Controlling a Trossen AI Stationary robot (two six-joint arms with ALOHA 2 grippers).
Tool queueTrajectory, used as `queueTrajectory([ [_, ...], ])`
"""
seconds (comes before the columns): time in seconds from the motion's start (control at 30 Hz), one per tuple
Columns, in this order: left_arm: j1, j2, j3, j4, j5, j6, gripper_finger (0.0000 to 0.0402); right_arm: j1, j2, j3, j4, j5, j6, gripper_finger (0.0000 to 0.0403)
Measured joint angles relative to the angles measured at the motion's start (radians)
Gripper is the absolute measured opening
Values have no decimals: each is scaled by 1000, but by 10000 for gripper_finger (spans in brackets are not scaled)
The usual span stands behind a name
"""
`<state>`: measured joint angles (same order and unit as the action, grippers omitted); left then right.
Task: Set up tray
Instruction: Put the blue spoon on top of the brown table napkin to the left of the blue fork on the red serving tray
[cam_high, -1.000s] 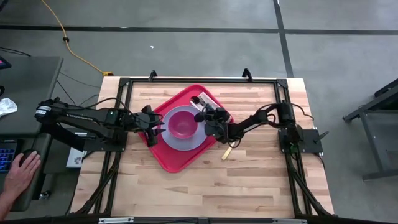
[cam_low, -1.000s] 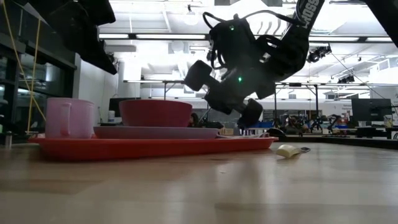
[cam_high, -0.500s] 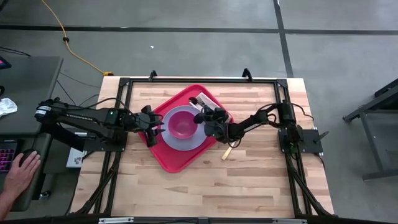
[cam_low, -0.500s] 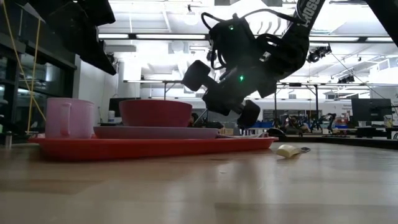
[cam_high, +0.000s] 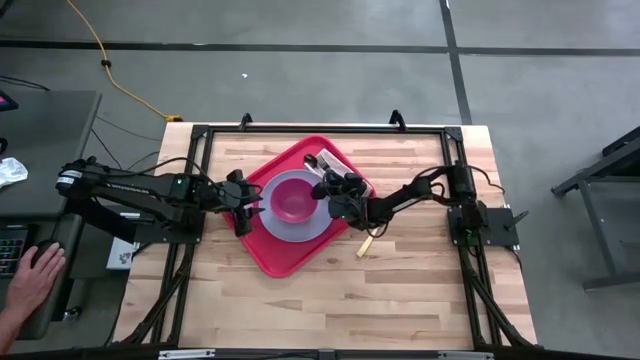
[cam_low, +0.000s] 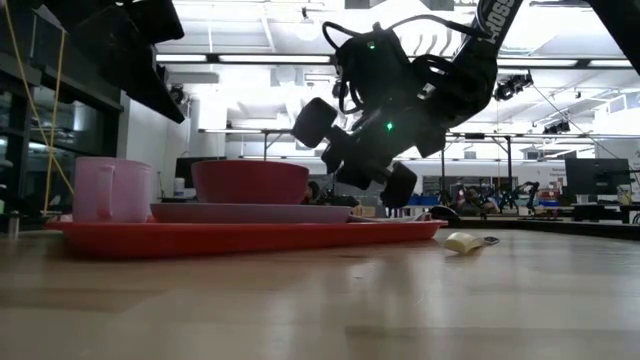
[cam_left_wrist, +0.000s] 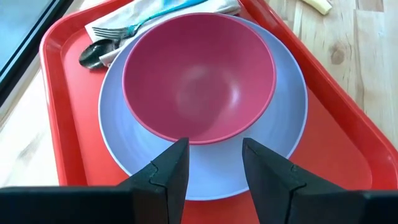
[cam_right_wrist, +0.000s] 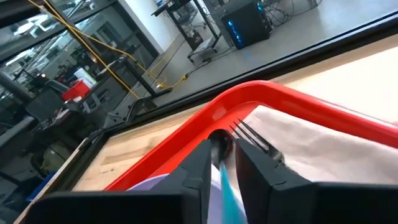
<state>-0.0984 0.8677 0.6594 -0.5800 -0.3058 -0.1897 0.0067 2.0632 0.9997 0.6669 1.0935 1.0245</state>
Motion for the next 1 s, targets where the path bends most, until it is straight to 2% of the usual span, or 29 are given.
queueTrajectory([
  [0.17, 0, 0, 0, -5, 0, 2, 179, 0, -45, 0, -83, 6, -3, 61],
  [0.53, 0, 0, 0, -6, 0, 2, 179, 0, -188, 0, -268, -30, -66, 47],
  [0.67, 0, 0, 0, -5, 0, 2, 179, -8, -221, 0, -290, -158, -155, 53],
  [0.87, 0, 0, 0, -4, 0, -6, 179, -75, -240, 0, -296, -470, -294, 59],
  [1.0, 0, 0, 0, -4, 1, -78, 179, -145, -243, 0, -296, -641, -362, 58],
])
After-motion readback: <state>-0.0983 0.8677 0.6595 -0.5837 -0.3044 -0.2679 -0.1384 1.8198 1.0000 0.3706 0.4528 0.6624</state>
